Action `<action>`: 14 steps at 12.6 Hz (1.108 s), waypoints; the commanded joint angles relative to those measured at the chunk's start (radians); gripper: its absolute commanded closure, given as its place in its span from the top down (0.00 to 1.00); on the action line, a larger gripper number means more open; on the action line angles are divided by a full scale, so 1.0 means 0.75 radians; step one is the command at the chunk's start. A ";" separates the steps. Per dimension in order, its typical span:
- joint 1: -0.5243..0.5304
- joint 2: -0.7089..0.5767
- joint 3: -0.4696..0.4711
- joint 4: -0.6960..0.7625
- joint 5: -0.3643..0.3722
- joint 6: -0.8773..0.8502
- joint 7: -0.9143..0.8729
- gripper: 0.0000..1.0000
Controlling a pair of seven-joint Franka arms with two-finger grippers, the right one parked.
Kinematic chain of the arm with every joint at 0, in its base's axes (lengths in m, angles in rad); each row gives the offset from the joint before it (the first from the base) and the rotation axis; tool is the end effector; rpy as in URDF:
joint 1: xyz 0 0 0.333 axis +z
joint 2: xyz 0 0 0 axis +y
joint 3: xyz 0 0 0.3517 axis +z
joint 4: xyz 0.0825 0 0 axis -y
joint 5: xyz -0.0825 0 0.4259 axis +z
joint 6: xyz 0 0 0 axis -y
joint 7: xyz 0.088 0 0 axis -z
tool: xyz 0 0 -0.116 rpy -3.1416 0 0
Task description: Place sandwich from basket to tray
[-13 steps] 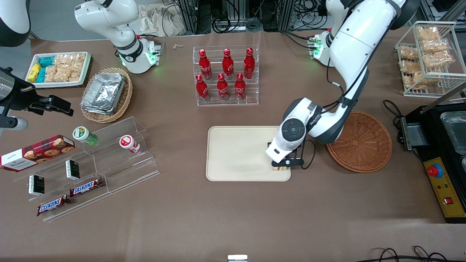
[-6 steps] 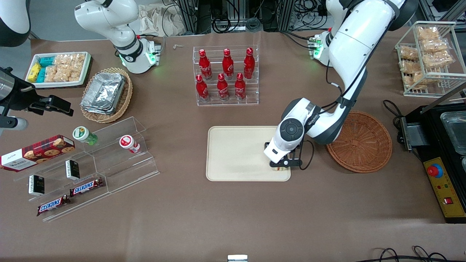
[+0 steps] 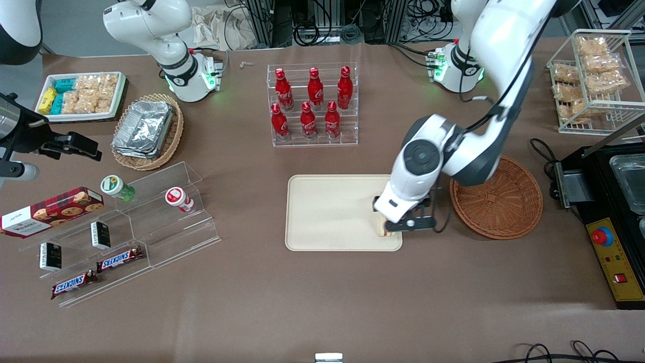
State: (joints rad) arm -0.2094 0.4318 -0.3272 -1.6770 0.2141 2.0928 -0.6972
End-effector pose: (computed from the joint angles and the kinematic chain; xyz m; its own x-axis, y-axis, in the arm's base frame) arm 0.6339 -0.3341 0.3669 0.9958 0.0823 0.0398 0.0836 -0.9959 -0.0339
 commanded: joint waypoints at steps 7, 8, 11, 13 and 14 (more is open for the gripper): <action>0.060 -0.355 0.049 -0.045 -0.203 -0.305 0.129 1.00; 0.062 -0.399 0.082 -0.044 -0.258 -0.358 0.209 0.99; 0.062 -0.522 0.239 -0.047 -0.351 -0.509 0.473 1.00; 0.060 -0.578 0.348 -0.059 -0.361 -0.534 0.559 1.00; 0.060 -0.604 0.395 -0.061 -0.361 -0.551 0.618 1.00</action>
State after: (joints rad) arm -0.1611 0.0338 -0.0813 -1.6867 -0.0337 1.6949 -0.3068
